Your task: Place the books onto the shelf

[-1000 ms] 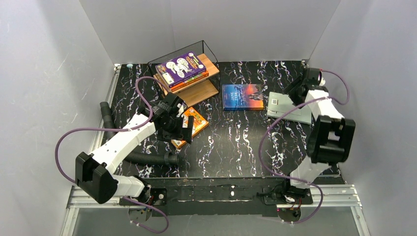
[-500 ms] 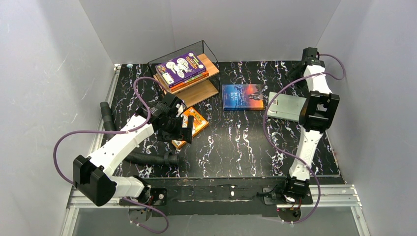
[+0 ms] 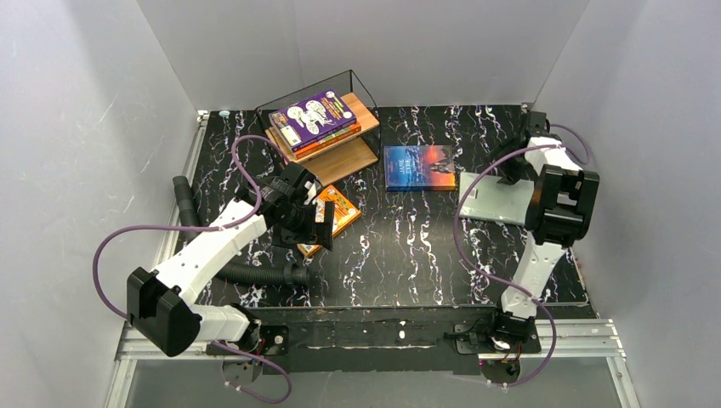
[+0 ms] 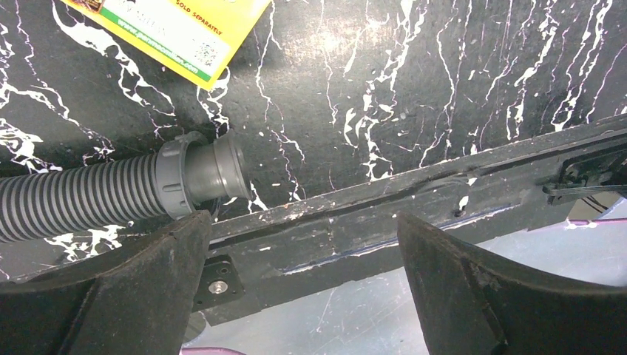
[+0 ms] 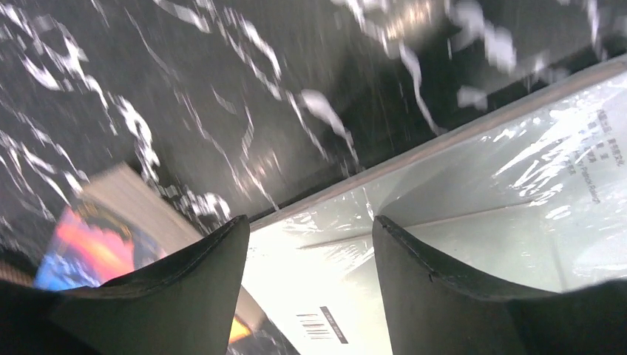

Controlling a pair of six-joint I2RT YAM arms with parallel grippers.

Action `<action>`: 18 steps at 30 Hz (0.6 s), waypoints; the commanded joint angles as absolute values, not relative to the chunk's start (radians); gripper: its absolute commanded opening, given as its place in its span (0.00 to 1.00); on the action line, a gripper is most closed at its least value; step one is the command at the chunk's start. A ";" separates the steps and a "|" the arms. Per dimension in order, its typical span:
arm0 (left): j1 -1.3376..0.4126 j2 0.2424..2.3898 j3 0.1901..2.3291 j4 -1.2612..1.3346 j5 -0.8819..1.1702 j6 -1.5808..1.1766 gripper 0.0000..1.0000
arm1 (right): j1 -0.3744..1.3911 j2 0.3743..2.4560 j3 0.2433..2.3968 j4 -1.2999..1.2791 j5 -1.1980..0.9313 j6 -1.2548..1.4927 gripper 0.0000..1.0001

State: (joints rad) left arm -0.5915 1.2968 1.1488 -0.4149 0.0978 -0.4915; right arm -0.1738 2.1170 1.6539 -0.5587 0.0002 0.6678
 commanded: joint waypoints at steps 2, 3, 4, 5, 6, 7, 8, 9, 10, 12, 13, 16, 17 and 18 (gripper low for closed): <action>-0.600 1.310 1.129 -0.474 0.135 -0.504 0.98 | -0.156 1.987 1.373 -0.527 -0.122 0.673 0.71; -0.602 1.318 1.132 -0.474 0.138 -0.501 0.98 | -0.155 1.974 1.353 -0.527 -0.114 0.669 0.71; -0.604 1.321 1.135 -0.474 0.143 -0.499 0.98 | -0.154 1.962 1.348 -0.533 -0.105 0.664 0.70; -0.605 1.325 1.135 -0.473 0.145 -0.499 0.98 | -0.153 1.946 1.356 -0.546 -0.084 0.662 0.70; -0.606 1.327 1.138 -0.474 0.147 -0.497 0.98 | -0.151 1.927 1.371 -0.560 -0.060 0.657 0.70; -0.607 1.328 1.139 -0.474 0.147 -0.497 0.98 | -0.152 1.910 1.392 -0.575 -0.044 0.648 0.70; -0.607 1.328 1.139 -0.474 0.146 -0.498 0.98 | -0.151 1.897 1.420 -0.591 -0.034 0.640 0.70; -0.607 1.327 1.140 -0.474 0.145 -0.500 0.98 | -0.150 1.890 1.449 -0.611 -0.028 0.633 0.70; -0.607 1.328 1.141 -0.469 0.143 -0.505 0.98 | -0.151 1.889 1.480 -0.627 -0.025 0.631 0.70; -0.609 1.330 1.147 -0.468 0.145 -0.510 0.98 | -0.157 1.894 1.516 -0.642 -0.012 0.647 0.70; -0.610 1.332 1.149 -0.469 0.147 -0.510 0.98 | -0.160 1.899 1.522 -0.641 0.008 0.660 0.70; -0.613 1.319 1.149 -0.472 0.150 -0.507 0.98 | -0.170 1.935 1.548 -0.590 0.027 0.676 0.70; -0.614 1.313 1.145 -0.472 0.150 -0.506 0.98 | -0.170 1.963 1.584 -0.603 0.013 0.676 0.70; -0.615 1.308 1.139 -0.472 0.146 -0.506 0.98 | -0.170 2.006 1.641 -0.639 0.009 0.674 0.69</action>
State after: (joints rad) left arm -0.6060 1.3231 1.1465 -0.3889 0.1299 -0.5026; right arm -0.1596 1.9392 1.5063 -0.6041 -0.0055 0.6659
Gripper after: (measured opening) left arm 0.982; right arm 0.700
